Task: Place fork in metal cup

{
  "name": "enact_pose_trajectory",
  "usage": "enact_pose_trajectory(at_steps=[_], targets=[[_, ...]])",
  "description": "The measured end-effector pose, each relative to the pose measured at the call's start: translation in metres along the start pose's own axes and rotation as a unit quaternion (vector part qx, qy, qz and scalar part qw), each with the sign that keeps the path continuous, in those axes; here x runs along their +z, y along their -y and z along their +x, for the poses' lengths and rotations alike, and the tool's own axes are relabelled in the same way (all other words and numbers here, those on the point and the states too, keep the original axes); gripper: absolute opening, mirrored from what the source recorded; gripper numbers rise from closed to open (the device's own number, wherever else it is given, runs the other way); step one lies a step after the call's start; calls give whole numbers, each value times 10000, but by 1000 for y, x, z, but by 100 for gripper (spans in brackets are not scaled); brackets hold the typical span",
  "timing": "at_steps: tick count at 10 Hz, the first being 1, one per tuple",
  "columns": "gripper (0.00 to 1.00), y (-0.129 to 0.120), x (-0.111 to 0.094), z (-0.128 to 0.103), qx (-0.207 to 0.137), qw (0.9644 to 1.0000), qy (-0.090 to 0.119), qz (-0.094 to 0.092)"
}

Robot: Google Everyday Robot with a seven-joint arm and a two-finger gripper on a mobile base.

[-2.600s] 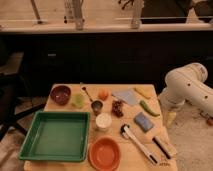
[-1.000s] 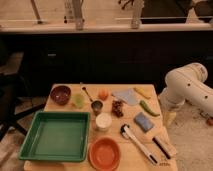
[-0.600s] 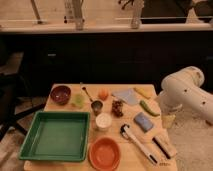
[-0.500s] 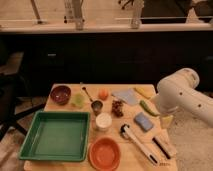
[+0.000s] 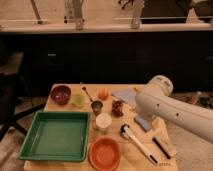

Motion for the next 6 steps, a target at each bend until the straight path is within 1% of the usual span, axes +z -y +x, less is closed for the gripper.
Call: enact_pose_trajectory(at_steps=[1, 4, 5, 6], targets=[[80, 1, 0, -2, -93, 10000, 0, 2], [80, 1, 0, -2, -89, 10000, 0, 4], [80, 0, 0, -2, -74, 10000, -3, 30], [80, 0, 1, -5, -12, 9999, -29, 115]])
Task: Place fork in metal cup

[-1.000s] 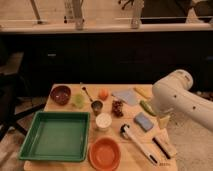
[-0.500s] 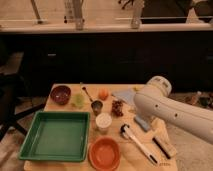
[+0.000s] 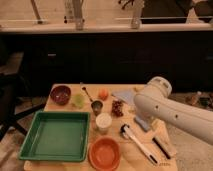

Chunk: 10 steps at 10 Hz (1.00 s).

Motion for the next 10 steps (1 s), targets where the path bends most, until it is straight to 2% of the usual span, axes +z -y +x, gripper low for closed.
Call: enact_pose_trajectory(at_steps=[1, 3, 4, 7, 9, 10], targets=[[80, 4, 0, -3, 42, 9999, -42, 84], [80, 35, 4, -8, -65, 9998, -86, 185], [80, 48, 6, -7, -139, 9997, -77, 178], [80, 89, 11, -6, -611, 9979, -99, 180], [80, 131, 11, -4, -1038, 9941, -130, 302], [80, 143, 12, -2, -1161, 9926, -140, 321]])
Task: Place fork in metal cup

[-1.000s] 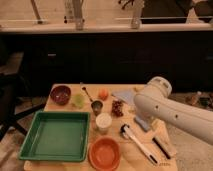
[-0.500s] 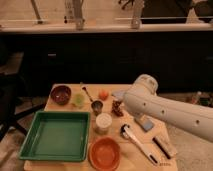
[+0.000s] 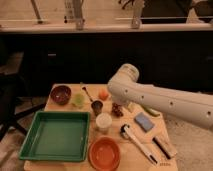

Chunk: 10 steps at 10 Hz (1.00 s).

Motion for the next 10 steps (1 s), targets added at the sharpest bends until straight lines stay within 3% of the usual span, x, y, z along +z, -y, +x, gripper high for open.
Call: enact_pose_trajectory(at_steps=[4, 8, 10], targets=[[80, 49, -1, 10, -520, 9984, -27, 213], [80, 87, 11, 21, -595, 9967, 99, 541], [80, 86, 11, 23, -574, 9968, 91, 552]])
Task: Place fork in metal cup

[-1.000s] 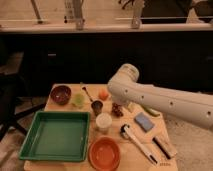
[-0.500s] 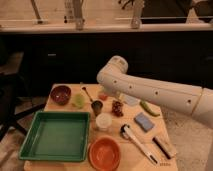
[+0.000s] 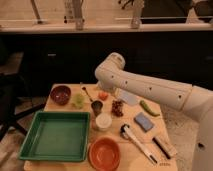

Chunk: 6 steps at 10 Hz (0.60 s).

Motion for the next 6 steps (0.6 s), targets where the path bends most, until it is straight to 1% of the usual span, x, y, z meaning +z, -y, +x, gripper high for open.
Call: enact_pose_trajectory(at_steps=[4, 5, 6], targets=[[80, 1, 0, -1, -16, 10000, 1, 10], [80, -1, 0, 0, -44, 10000, -64, -2], [80, 4, 1, 2, -139, 9998, -149, 1]])
